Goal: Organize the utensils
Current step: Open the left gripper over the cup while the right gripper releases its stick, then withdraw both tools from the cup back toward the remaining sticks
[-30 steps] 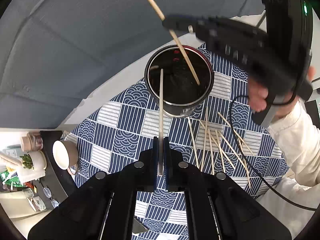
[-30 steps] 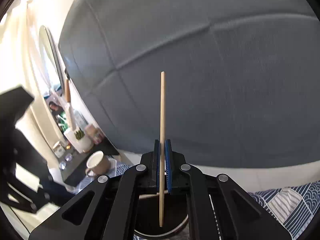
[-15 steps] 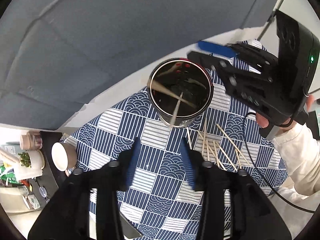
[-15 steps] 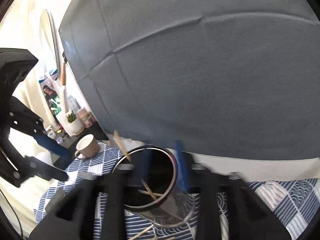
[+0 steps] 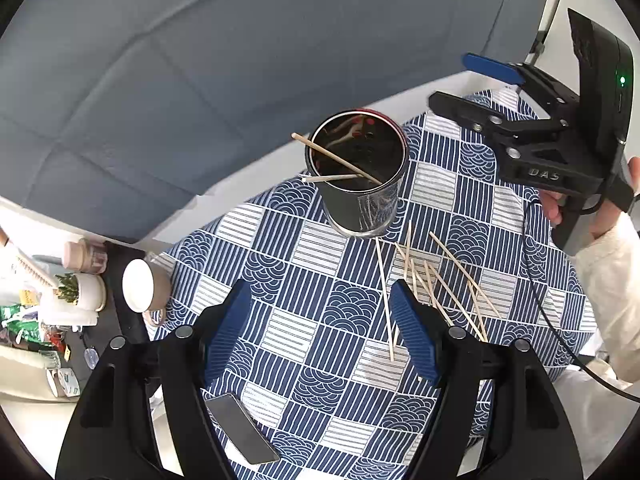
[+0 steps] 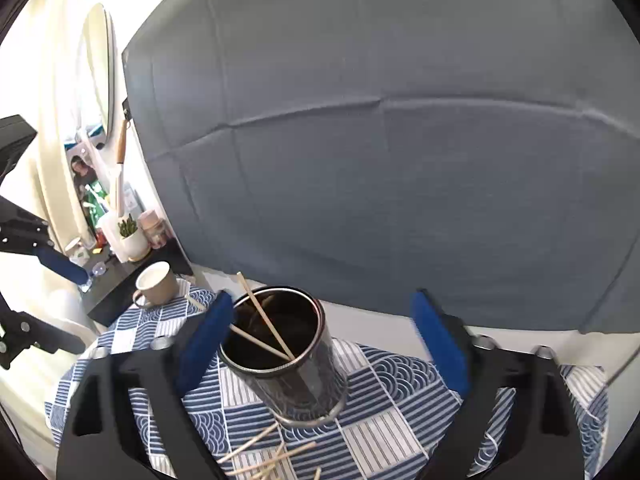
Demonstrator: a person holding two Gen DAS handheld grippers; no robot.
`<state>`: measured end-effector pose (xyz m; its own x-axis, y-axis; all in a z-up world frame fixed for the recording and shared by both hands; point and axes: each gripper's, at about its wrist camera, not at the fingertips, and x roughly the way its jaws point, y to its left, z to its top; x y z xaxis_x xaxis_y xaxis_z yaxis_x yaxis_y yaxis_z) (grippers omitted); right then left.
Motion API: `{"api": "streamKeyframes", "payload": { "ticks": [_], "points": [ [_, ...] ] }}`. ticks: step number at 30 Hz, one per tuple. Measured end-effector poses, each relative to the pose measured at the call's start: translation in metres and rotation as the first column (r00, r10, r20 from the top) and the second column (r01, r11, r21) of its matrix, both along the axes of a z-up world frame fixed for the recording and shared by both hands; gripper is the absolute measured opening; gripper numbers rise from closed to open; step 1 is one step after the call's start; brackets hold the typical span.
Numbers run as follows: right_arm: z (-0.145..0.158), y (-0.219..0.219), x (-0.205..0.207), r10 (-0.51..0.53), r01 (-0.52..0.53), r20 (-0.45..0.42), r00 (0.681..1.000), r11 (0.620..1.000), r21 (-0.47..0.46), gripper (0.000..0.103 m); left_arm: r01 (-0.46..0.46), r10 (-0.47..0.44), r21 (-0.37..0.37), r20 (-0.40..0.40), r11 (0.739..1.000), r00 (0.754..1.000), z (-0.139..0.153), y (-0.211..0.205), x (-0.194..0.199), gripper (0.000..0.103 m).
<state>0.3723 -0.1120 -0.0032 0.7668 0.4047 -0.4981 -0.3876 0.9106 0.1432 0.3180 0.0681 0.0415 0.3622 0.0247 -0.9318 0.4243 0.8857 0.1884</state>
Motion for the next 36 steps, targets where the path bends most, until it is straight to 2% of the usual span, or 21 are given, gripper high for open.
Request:
{"api": "streamKeyframes", "payload": {
  "ticks": [4, 8, 11, 14, 18, 21, 26, 30, 32, 36],
  "points": [
    [0.014, -0.009, -0.019, -0.005, 0.005, 0.000, 1.000, 1.000, -0.018, 0.088, -0.025, 0.027, -0.039, 0.043, 0.999, 0.999, 0.006, 0.006, -0.017, 0.077],
    [0.022, -0.014, -0.036, 0.007, -0.007, -0.015, 1.000, 0.999, -0.041, 0.088, -0.049, 0.062, -0.111, 0.116, 0.993, 0.991, 0.009, 0.017, -0.037, 0.091],
    [0.025, -0.019, -0.053, 0.027, -0.029, -0.021, 0.999, 0.997, -0.075, 0.088, -0.060, 0.083, -0.154, 0.143, 0.986, 0.986, 0.006, 0.021, -0.051, 0.094],
    [0.025, -0.020, -0.067, 0.066, -0.072, -0.059, 0.996, 0.992, -0.106, 0.088, -0.079, 0.109, -0.178, 0.165, 0.981, 0.980, -0.001, 0.025, -0.064, 0.096],
    [0.020, -0.016, -0.092, 0.109, -0.120, -0.063, 0.992, 0.971, -0.208, 0.088, -0.079, 0.123, -0.226, 0.190, 0.971, 0.974, -0.011, 0.028, -0.082, 0.097],
    [0.014, -0.014, -0.107, 0.084, -0.094, -0.049, 0.995, 0.957, -0.274, 0.089, -0.054, 0.119, -0.288, 0.211, 0.956, 0.970, -0.020, 0.027, -0.097, 0.097],
    [-0.010, -0.013, -0.124, 0.071, -0.092, -0.093, 0.993, 0.963, -0.253, 0.090, -0.038, 0.124, -0.398, 0.193, 0.917, 0.973, -0.042, 0.022, -0.108, 0.097],
    [-0.041, -0.008, -0.128, 0.031, -0.068, -0.152, 0.988, 0.967, -0.244, 0.091, -0.063, 0.159, -0.403, 0.211, 0.913, 0.964, -0.064, 0.020, -0.110, 0.097],
    [-0.059, -0.006, -0.127, 0.015, -0.057, -0.189, 0.982, 0.973, -0.222, 0.091, -0.073, 0.163, -0.428, 0.178, 0.901, 0.970, -0.078, 0.022, -0.106, 0.097],
    [-0.092, 0.004, -0.118, 0.046, -0.113, -0.300, 0.953, 0.971, -0.210, 0.091, -0.099, 0.191, -0.457, 0.161, 0.884, 0.968, -0.104, 0.030, -0.095, 0.097]
  ]
}}
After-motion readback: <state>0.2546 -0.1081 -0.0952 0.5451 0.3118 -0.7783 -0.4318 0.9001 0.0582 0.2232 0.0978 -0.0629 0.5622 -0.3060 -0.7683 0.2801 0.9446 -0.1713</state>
